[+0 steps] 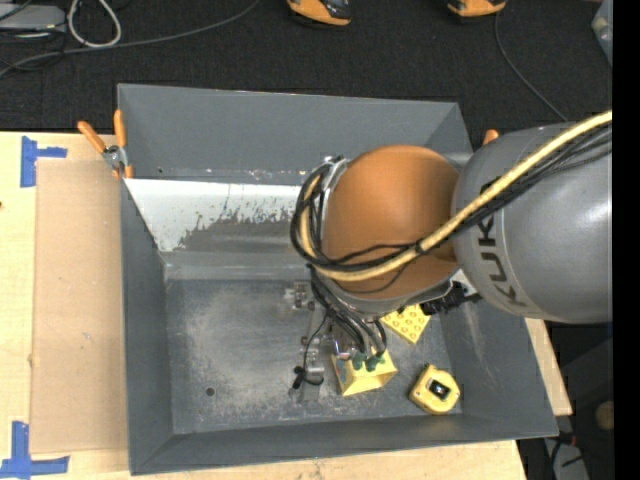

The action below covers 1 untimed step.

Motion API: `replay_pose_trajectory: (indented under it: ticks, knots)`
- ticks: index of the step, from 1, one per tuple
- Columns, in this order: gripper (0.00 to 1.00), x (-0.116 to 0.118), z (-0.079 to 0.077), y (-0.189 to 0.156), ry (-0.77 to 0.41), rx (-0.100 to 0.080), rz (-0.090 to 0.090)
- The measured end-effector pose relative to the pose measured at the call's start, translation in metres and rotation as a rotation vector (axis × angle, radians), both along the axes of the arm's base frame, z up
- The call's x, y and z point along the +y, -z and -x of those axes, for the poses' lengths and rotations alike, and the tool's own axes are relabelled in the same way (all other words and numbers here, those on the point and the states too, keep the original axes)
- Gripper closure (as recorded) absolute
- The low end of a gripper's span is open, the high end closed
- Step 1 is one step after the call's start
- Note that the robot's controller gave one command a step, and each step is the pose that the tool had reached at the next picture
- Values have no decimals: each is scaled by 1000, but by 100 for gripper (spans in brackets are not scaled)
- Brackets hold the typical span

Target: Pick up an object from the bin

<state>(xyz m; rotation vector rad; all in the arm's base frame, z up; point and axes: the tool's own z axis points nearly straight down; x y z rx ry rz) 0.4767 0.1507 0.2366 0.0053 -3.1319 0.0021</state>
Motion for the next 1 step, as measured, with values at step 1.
replay_pose_trajectory:
  ticks: [1]
  knots:
    - [0,-1,-2,-4,5,-7,-1]
